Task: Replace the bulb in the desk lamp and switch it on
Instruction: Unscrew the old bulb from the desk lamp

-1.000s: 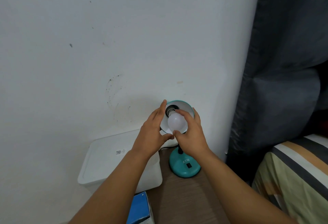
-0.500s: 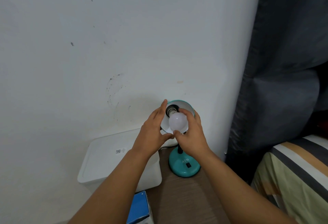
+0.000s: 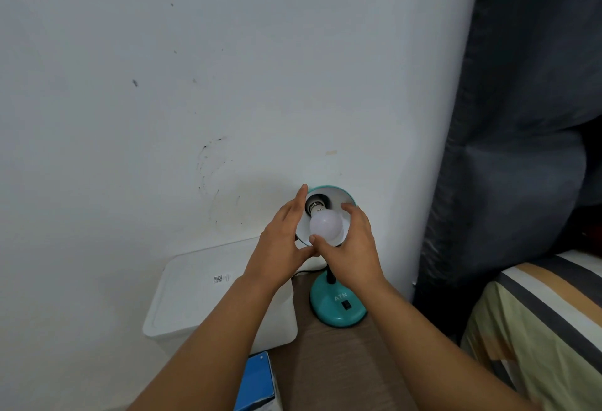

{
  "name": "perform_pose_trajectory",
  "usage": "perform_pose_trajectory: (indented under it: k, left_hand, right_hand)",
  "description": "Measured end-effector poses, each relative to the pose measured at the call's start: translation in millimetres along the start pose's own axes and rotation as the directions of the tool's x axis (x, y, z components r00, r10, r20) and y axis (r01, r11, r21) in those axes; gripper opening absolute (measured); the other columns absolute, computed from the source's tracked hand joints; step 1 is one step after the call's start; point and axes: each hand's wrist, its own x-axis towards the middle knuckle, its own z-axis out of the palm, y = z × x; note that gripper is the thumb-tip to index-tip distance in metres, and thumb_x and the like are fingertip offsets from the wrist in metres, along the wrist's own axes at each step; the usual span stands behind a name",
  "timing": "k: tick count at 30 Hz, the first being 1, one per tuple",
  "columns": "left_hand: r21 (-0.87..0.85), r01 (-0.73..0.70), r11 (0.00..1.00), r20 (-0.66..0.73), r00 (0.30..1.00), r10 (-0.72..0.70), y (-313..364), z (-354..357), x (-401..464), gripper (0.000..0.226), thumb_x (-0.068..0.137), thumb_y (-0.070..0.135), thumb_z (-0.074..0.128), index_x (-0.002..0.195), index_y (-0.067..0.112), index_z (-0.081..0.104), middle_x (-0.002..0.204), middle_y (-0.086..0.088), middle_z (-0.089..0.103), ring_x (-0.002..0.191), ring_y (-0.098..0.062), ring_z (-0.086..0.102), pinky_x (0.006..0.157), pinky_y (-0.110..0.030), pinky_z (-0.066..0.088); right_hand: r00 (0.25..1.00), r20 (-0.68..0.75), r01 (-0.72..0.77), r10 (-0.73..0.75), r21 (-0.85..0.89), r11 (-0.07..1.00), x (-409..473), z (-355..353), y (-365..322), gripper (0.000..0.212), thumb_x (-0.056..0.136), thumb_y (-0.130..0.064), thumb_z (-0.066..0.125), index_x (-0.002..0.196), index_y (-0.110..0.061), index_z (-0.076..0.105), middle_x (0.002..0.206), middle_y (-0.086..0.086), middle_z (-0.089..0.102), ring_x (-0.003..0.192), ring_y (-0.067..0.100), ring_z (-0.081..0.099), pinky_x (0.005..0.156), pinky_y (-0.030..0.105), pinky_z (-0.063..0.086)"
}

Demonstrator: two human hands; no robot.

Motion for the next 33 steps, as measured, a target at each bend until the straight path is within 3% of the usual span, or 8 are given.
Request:
perform_pose_trajectory:
  k: [4,9,13,16,20,24,28,33]
  left_hand:
    - [0.006,0.003,1.0,-0.001,1.0,-0.003,0.3,0.6,0.9,0.109,0.08,0.035,0.081,0.157,0.042,0.004,0.146,0.004,0.046,0.125,-0.013,0.048,0.098,-0.033,0.05]
    - [0.011,-0.003,1.0,0.004,1.0,0.003,-0.2,1.7,0.3,0.111,0.08,0.033,0.082,0.158,0.042,0.003,0.148,0.002,0.045,0.126,-0.015,0.049,0.099,-0.037,0.051]
    - [0.008,-0.002,1.0,-0.002,1.0,0.002,1.1,0.6,-0.3,0.108,0.081,0.035,0.08,0.158,0.04,0.005,0.15,0.003,0.044,0.127,-0.014,0.048,0.1,-0.033,0.049]
    - [0.008,-0.004,1.0,0.0,1.0,0.004,2.1,0.5,0.7,0.107,0.081,0.036,0.08,0.157,0.041,0.004,0.148,0.004,0.045,0.125,-0.012,0.048,0.099,-0.03,0.048]
    - [0.018,-0.007,1.0,0.0,1.0,0.007,1.6,1.2,1.5,0.113,0.078,0.035,0.083,0.156,0.045,0.001,0.15,0.004,0.044,0.129,-0.012,0.046,0.101,-0.034,0.049]
    - [0.016,-0.001,1.0,0.002,1.0,0.001,2.1,0.9,0.7,0.113,0.079,0.035,0.083,0.157,0.044,0.002,0.149,0.004,0.044,0.128,-0.012,0.046,0.1,-0.035,0.05]
    - [0.005,-0.003,1.0,-0.001,1.0,0.003,3.8,0.4,0.0,0.105,0.082,0.033,0.078,0.158,0.039,0.006,0.149,0.003,0.044,0.127,-0.014,0.048,0.099,-0.032,0.049]
    - [0.009,0.007,1.0,0.01,1.0,-0.007,6.5,-0.4,0.2,0.105,0.082,0.037,0.078,0.158,0.038,0.006,0.15,0.003,0.043,0.128,-0.013,0.047,0.099,-0.029,0.047]
  right_hand:
    - [1.0,0.0,0.016,-0.016,-0.03,0.999,1.1,1.0,2.7,0.061,0.074,-0.033,0.078,0.127,-0.03,0.049,0.139,0.001,0.043,0.127,0.021,0.043,0.099,0.032,0.042]
    - [0.999,0.001,0.045,-0.045,-0.021,0.999,0.6,1.9,0.6,0.062,0.076,-0.024,0.074,0.128,-0.04,0.045,0.135,-0.003,0.042,0.124,0.022,0.043,0.1,0.04,0.045]
    - [0.999,-0.037,-0.014,0.013,-0.026,1.0,0.1,3.7,2.0,0.076,0.073,-0.035,0.078,0.137,-0.027,0.038,0.139,-0.003,0.043,0.126,0.02,0.041,0.101,0.038,0.042]
    - [0.999,-0.048,-0.015,0.009,-0.113,0.993,-0.2,3.6,5.6,0.065,0.074,-0.041,0.075,0.131,-0.031,0.046,0.143,0.001,0.042,0.127,0.026,0.039,0.099,0.04,0.043]
    - [0.999,-0.029,0.029,-0.035,-0.198,0.98,-0.9,1.9,6.8,0.065,0.079,-0.027,0.07,0.137,-0.038,0.042,0.15,0.0,0.034,0.129,0.026,0.035,0.1,0.042,0.043]
    - [0.999,-0.02,0.024,-0.027,-0.129,0.991,-1.9,2.2,8.3,0.07,0.079,-0.023,0.07,0.14,-0.037,0.038,0.151,0.001,0.033,0.133,0.027,0.036,0.105,0.043,0.041]
    - [0.999,-0.028,-0.049,0.047,-0.106,0.993,-0.8,4.1,7.5,0.086,0.073,-0.042,0.075,0.146,-0.026,0.032,0.153,0.002,0.031,0.138,0.026,0.031,0.11,0.041,0.035]
    - [0.997,-0.036,-0.073,0.066,-0.218,0.973,-3.9,-0.2,3.3,0.069,0.075,-0.051,0.071,0.137,-0.032,0.047,0.158,0.008,0.024,0.141,0.029,0.021,0.107,0.044,0.034]
